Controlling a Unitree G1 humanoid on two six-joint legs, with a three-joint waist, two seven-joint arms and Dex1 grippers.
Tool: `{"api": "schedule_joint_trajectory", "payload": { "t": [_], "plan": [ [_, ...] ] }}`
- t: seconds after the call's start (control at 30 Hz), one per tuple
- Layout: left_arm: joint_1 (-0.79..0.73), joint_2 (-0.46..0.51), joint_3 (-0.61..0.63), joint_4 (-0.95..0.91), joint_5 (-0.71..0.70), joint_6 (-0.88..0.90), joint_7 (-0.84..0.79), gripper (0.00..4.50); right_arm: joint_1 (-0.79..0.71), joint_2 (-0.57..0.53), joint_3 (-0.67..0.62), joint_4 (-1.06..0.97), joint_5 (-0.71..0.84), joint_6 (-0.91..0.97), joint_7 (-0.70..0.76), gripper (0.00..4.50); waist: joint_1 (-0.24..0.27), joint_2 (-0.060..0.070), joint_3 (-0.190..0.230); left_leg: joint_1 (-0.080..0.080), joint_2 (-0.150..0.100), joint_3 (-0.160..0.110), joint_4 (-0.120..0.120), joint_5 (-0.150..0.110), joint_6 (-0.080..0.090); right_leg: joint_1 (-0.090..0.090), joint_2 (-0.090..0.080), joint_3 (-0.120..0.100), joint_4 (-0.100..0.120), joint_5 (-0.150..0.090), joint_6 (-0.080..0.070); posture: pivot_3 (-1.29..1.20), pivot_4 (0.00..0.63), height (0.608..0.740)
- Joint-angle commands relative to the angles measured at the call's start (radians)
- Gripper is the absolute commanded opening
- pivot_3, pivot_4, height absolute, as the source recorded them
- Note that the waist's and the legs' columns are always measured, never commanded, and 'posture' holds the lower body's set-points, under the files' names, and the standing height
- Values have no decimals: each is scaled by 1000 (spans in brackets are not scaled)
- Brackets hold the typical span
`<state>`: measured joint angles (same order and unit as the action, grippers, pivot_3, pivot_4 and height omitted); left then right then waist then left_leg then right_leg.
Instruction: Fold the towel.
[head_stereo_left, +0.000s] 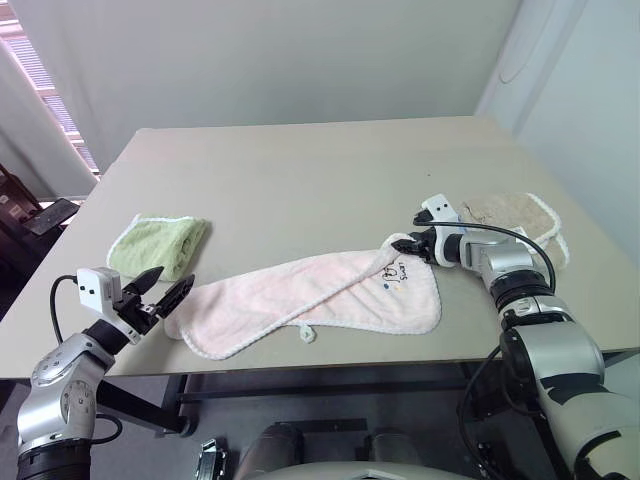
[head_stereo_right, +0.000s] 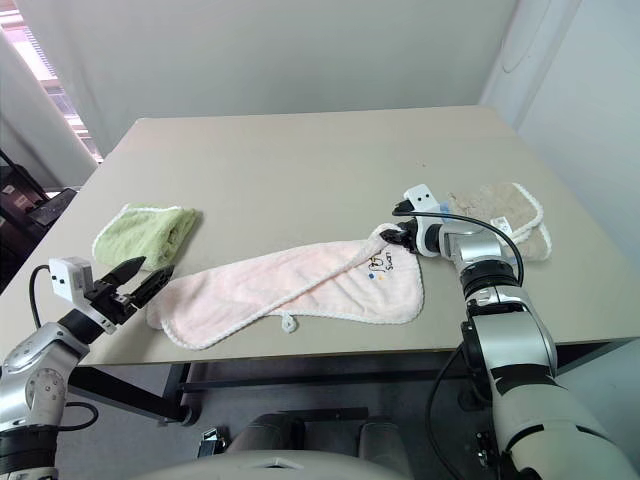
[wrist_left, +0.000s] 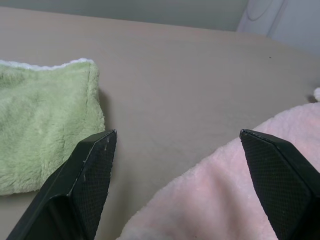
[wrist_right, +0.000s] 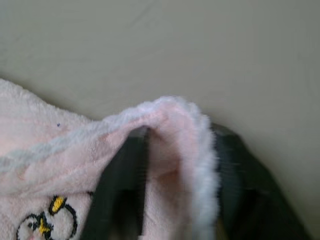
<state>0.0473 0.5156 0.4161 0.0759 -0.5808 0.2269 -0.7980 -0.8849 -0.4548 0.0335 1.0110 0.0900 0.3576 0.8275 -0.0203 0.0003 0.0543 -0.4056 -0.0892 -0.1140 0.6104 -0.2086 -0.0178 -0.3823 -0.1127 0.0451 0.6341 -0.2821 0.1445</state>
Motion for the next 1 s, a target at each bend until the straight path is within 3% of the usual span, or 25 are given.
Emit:
{"api": "schedule_joint_trajectory", "payload": {
  "t": [0.03, 0.1, 0.23, 0.37, 0.7, 1.0],
  "plan": [
    [1, 9, 29, -38, -18, -10, 1, 4167, -35, 2, -32, -3, 7, -35, -20, 530, 0, 0, 0, 0, 0, 0, 0, 0, 0, 0, 0, 0, 0, 0, 0, 0, 0, 740],
    [1, 12, 29, -35, -12, -11, 1, 4167, -37, 4, -32, 2, 6, -36, -14, 33, 0, 0, 0, 0, 0, 0, 0, 0, 0, 0, 0, 0, 0, 0, 0, 0, 0, 740],
    [-1, 16, 31, -36, -17, -6, -3, 4167, -13, -1, -31, -51, 15, -34, 10, 33, -1, 0, 0, 0, 0, 0, 0, 0, 0, 0, 0, 0, 0, 0, 0, 0, 0, 740],
    [18, 39, 28, -64, -33, 37, -20, 4167, 65, -18, -31, -235, 50, 15, 75, 33, 0, 0, 0, 0, 0, 0, 0, 0, 0, 0, 0, 0, 0, 0, 0, 0, 0, 740],
    [179, 187, 114, -294, -139, 178, -113, 4167, 132, 1, -129, -590, 187, 203, 8, 33, 1, 5, 1, 0, 1, 0, 0, -1, -3, -1, 0, 1, 1, -1, -3, 0, 0, 740],
    [243, 191, -41, -393, -18, 142, -141, 4167, -1, 34, -186, -785, 291, 334, -113, 33, 5, 6, 1, 0, 1, 1, 0, -1, -3, -2, 0, 2, 1, -1, -3, 0, 0, 740]
  ]
}}
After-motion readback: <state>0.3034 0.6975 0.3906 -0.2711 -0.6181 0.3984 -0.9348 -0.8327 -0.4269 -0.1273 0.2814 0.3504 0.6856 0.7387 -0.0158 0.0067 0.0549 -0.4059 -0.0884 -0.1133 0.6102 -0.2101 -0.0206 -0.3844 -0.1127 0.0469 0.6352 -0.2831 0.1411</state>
